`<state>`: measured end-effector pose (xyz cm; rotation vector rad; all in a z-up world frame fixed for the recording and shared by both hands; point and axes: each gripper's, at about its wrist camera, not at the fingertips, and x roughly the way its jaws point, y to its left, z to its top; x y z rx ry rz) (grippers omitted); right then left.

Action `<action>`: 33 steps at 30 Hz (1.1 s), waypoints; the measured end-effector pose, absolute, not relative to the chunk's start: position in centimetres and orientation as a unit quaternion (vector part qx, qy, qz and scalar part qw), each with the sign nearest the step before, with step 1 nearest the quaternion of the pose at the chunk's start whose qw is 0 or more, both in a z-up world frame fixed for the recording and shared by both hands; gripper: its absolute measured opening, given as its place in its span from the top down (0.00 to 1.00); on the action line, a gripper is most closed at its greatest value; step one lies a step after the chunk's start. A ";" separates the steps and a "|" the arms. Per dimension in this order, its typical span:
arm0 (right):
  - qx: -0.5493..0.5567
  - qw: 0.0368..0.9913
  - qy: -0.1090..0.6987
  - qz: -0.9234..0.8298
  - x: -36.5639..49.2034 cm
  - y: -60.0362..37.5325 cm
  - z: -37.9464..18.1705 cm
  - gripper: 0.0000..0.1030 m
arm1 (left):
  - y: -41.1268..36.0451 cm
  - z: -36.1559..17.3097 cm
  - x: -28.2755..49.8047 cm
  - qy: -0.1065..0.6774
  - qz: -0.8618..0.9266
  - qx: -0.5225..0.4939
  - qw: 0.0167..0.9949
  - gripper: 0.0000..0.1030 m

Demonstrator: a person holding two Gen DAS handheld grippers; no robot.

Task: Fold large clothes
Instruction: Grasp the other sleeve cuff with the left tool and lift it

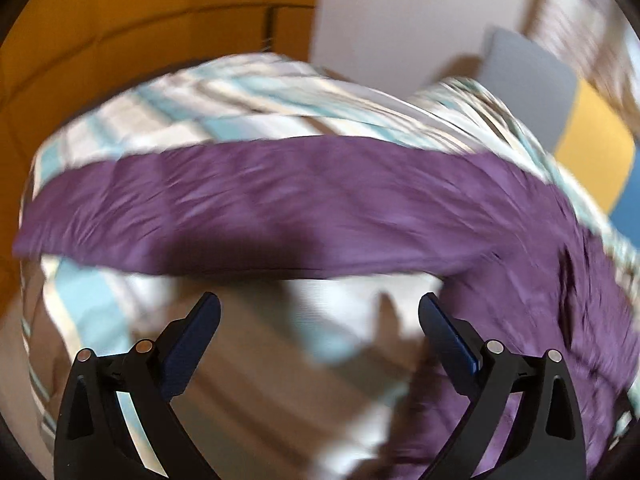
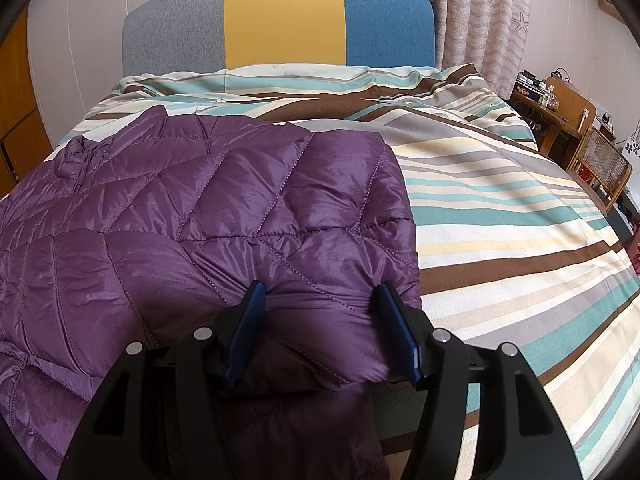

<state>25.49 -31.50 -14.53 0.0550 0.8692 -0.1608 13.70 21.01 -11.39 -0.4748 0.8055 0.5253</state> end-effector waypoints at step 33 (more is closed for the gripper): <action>0.032 0.904 0.420 -0.078 25.5 -31.6 -14.5 0.42 | 28.0 -4.4 11.4 0.164 0.310 -0.310 0.884 0.86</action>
